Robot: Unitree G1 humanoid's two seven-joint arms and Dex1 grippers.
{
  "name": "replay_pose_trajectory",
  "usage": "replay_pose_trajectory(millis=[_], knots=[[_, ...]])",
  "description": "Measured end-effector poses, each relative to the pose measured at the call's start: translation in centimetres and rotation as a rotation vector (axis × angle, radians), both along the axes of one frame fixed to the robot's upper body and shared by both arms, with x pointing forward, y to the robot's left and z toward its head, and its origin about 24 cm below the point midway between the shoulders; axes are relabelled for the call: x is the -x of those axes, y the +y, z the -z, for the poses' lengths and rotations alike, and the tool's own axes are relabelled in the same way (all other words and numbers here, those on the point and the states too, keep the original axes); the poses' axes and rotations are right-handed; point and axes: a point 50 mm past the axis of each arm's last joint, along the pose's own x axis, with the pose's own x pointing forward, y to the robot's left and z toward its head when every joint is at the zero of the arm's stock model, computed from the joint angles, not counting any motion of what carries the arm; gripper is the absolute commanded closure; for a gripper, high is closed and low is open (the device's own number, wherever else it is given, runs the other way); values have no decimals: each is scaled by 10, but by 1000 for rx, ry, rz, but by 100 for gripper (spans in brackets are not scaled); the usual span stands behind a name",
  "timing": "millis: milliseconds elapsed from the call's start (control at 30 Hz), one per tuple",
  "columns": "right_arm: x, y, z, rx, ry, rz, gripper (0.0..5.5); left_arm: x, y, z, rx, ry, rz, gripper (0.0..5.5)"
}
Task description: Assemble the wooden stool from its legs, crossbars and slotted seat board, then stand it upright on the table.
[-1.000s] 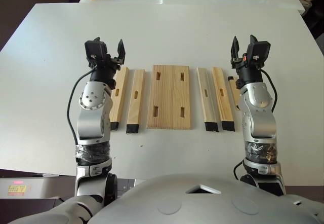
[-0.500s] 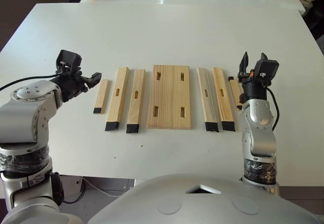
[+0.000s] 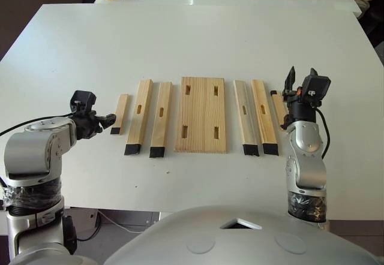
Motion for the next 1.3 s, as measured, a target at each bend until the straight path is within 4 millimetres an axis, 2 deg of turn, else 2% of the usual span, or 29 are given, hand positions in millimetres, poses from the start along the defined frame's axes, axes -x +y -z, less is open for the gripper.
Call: replay_pose_trajectory(millis=[133,367,767,1100,1300], knots=[[0,0,1,-2,2,2,308,-3,-4,3,-27,-21,44,192],[0,0,1,-2,3,-1,308,-3,-14,12,40,-24,54,192],[1,1,3,-1,13,-16,308,1,-18,21,58,30,38,192],[2,3,5,-2,24,-29,308,-6,-16,24,71,54,34,192],[4,8,8,-14,36,-37,308,-13,-14,19,135,133,72,286]])
